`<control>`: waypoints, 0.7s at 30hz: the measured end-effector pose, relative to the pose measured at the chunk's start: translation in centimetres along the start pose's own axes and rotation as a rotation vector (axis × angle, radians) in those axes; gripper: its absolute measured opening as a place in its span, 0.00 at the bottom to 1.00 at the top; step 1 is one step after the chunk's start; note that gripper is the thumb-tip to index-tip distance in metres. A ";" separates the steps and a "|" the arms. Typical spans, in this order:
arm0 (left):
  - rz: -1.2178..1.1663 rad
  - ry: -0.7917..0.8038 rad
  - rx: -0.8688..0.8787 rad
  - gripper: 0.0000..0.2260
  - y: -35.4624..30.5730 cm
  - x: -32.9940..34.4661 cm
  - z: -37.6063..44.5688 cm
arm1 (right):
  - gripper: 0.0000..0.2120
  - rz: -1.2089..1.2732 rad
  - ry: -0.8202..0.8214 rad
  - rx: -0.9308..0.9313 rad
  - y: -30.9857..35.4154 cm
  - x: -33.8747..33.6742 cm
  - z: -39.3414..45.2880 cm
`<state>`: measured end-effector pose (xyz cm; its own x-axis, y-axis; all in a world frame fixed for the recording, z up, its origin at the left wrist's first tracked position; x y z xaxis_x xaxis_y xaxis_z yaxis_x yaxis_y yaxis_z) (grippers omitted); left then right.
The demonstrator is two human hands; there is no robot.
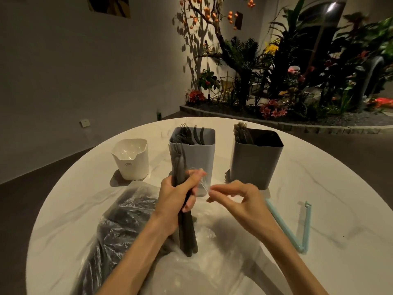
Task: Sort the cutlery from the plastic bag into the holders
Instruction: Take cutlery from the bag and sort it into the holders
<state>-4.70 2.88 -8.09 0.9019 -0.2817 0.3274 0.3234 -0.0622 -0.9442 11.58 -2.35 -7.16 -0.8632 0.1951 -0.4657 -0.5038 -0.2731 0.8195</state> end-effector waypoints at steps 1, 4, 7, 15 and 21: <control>0.044 0.008 0.003 0.17 -0.6 -0.3 0.0 | 0.03 -0.053 -0.006 -0.025 0.4 0.3 0.2; 0.206 0.101 0.040 0.14 -3.0 -1.1 0.3 | 0.05 0.045 0.067 -0.029 2.3 1.4 1.8; 0.306 0.184 0.074 0.11 -6.2 -2.5 0.9 | 0.07 0.166 0.182 -0.035 5.1 2.8 4.3; 0.198 -0.035 0.145 0.12 -12.8 -10.6 2.8 | 0.09 0.269 0.279 -0.111 11.4 9.1 12.9; 0.135 -0.266 0.139 0.14 -12.5 -17.1 4.5 | 0.18 0.071 0.161 -0.116 12.1 15.9 20.3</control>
<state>-22.89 12.74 -1.68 0.9766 -0.0175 0.2144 0.2151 0.0955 -0.9719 -7.59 16.61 2.11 -0.8860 0.0205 -0.4632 -0.4338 -0.3893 0.8126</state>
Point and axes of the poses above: each hand's wrist, its own z-axis towards the middle knuckle, its own x-axis out of the palm, y = z × x, the point moved 4 cm from there along z, towards the middle knuckle, and after that the axes turned 1 degree about y, right-handed, at the moved point
